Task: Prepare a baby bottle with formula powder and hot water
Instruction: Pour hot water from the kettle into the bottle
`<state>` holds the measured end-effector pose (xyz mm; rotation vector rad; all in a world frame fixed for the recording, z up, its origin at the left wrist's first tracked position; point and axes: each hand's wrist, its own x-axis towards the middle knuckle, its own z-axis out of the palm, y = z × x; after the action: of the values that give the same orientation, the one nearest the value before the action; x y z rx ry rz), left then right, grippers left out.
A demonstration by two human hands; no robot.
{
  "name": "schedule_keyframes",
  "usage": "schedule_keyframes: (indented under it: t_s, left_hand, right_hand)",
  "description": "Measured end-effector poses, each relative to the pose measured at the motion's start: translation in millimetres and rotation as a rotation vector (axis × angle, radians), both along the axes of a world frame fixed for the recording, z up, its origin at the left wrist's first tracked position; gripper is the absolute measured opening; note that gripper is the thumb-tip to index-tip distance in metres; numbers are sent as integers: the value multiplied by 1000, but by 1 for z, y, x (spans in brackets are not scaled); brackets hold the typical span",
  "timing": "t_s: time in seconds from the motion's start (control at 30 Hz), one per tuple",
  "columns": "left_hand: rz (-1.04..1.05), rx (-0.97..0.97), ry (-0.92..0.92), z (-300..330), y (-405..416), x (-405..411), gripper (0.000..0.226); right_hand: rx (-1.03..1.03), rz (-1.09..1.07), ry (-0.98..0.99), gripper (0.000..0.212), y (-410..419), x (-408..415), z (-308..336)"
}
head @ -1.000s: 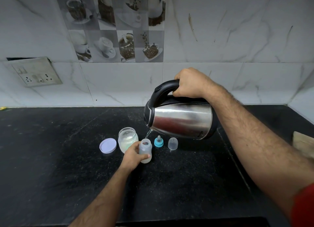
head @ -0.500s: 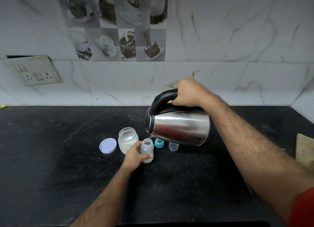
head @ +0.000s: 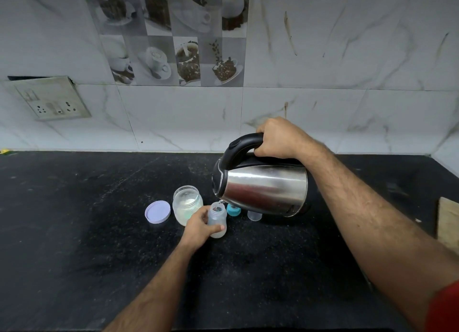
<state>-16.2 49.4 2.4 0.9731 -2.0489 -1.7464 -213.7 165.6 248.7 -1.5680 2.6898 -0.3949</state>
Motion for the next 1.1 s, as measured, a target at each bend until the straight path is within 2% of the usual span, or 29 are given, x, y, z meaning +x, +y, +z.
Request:
schedule_keyframes:
  t_s: [0.27, 0.57, 0.63, 0.73, 0.83, 0.93, 1.1]
  left_hand:
    - [37, 5, 19, -2, 0, -3, 56]
    - [65, 18, 99, -1, 5, -16, 53]
    - [69, 11, 98, -2, 6, -17, 54]
    - [74, -21, 99, -4, 7, -18, 52]
    - [75, -45, 92, -6, 7, -18, 53]
    - [79, -44, 91, -8, 6, -20, 53]
    - [88, -16, 82, -9, 5, -22, 53]
  right_hand:
    - [-42, -10, -67, 13, 2, -11, -2]
    - [-194, -20, -225, 7, 3, -38, -4]
    - [-261, -15, -283, 16, 4, -45, -4]
    - [-397, -64, -373, 6, 3, -59, -9]
    - [-555, -133, -467, 15, -4, -68, -21]
    - [-681, -204, -560, 13, -15, -71, -37]
    - [-830, -282, -757, 26, -41, -79, -74]
